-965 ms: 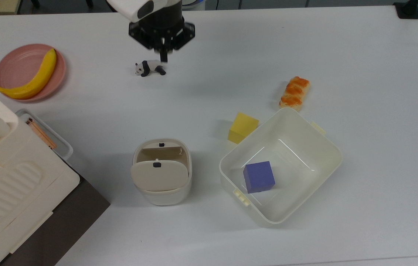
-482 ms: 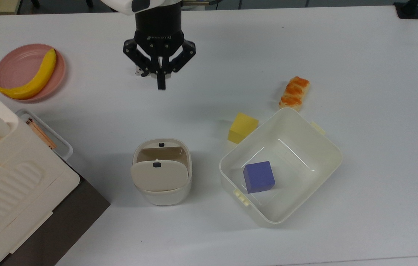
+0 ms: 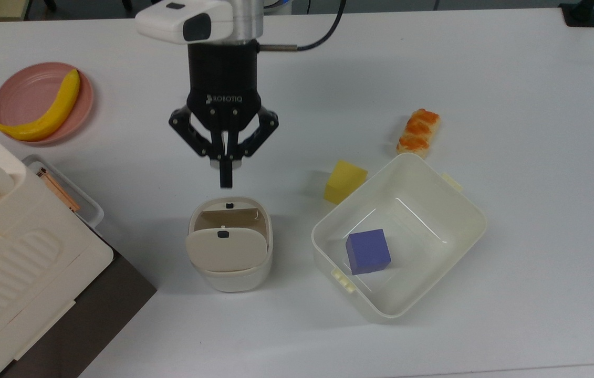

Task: Close the trash can
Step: 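Move the gripper over the open lid of the cream trash can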

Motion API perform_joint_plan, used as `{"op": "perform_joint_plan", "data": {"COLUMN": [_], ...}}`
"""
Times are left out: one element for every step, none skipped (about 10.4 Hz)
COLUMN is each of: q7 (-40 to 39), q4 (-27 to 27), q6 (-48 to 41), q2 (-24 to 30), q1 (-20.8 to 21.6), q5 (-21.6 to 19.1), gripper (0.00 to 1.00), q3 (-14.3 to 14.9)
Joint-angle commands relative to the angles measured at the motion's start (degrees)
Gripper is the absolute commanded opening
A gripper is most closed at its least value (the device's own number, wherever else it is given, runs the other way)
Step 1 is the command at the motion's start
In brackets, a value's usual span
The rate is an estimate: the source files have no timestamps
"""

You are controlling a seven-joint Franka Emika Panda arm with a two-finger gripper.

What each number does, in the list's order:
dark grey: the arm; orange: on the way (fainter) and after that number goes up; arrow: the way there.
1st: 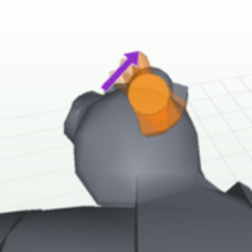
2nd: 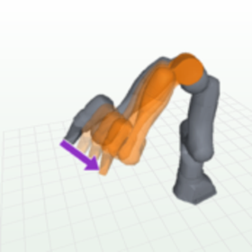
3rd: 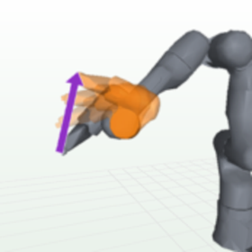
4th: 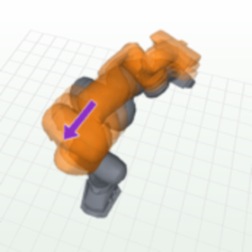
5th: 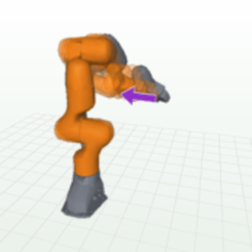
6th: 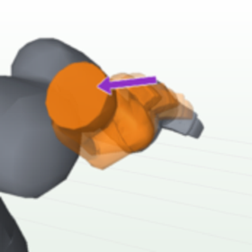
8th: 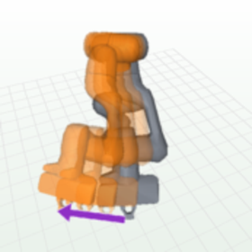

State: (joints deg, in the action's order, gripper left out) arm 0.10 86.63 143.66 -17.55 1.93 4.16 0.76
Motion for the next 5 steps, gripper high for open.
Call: {"op": "perform_joint_plan", "data": {"q7": [-0.5, -0.5, -0.7, -0.7, -1.1], "q4": [-1.6, -1.6, -1.6, -1.6, -1.6], "q6": [11.0, 13.0, 14.0, 15.0, 15.5], "q2": [-5.1, -6.3, -6.6, -7.2, -7.7], "q1": [0.6, 0.6, 0.4, 0.4, 0.2], "q5": [0.4, 0.4, 0.5, 0.7, 0.9], "gripper": [0.00, 0.00, 0.00, 0.00, 0.00], "q3": [0.5, 0.5, 0.5, 0.5, 0.5]}}
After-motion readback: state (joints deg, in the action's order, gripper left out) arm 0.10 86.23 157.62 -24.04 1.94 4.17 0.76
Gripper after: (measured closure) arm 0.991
